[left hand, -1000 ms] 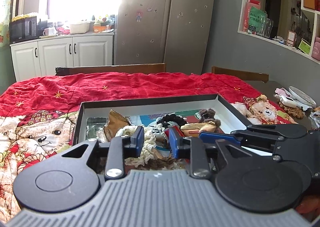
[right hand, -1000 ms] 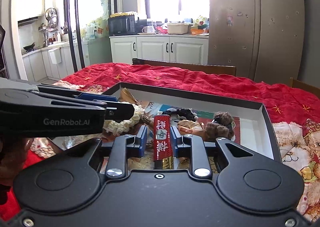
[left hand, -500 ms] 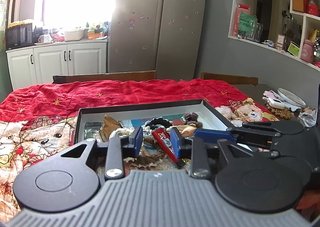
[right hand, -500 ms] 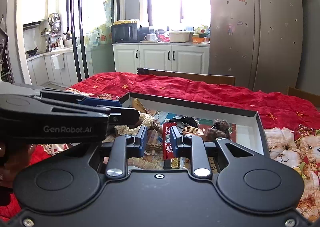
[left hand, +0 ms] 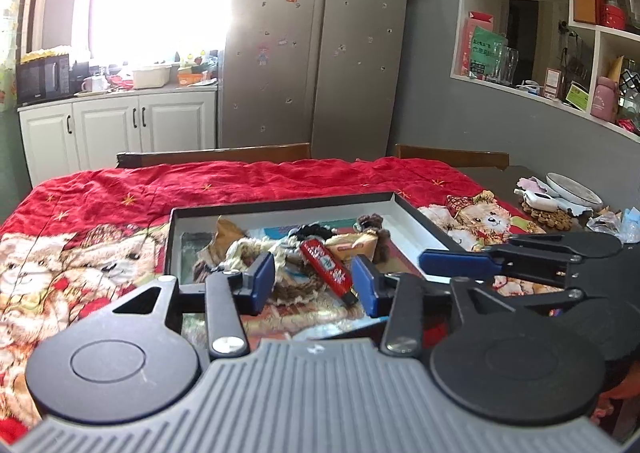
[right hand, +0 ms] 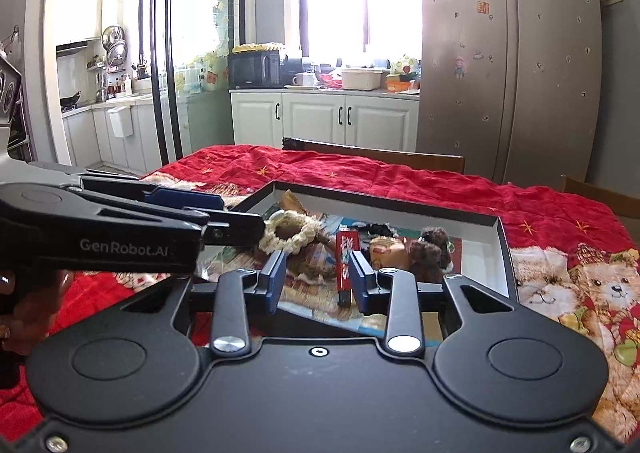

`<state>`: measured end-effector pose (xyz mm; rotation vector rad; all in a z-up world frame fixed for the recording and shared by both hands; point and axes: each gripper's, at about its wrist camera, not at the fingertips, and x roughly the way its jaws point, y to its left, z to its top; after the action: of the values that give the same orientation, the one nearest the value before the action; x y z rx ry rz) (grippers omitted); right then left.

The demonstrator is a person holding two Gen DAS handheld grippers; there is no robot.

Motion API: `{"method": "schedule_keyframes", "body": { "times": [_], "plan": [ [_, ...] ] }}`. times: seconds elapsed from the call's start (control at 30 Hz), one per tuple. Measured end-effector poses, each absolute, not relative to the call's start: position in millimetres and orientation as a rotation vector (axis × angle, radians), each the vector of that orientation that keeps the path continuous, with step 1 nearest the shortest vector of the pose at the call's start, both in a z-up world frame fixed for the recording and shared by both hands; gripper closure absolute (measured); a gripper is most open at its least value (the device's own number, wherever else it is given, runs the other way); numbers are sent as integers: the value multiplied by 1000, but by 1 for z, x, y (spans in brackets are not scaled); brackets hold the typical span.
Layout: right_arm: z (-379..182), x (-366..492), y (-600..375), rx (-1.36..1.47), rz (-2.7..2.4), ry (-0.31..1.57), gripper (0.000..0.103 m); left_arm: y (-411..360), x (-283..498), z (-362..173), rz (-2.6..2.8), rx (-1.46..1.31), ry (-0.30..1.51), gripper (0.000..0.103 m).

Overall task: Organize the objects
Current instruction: 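Move both tools back toward the blue hair tie and purple packet beside the box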

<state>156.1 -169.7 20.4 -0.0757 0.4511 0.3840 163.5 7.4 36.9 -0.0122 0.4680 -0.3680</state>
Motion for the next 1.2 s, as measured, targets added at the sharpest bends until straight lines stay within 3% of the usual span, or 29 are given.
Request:
{"method": "schedule_keyframes", "body": {
  "times": [0.33,1.2],
  "plan": [
    [11,120,-175,-78,388,503,63,20,136,22,-366,-2,498,32],
    [-21,70,-162,-83,446,587,62,17,134,-29,-355,19,628,32]
  ]
}}
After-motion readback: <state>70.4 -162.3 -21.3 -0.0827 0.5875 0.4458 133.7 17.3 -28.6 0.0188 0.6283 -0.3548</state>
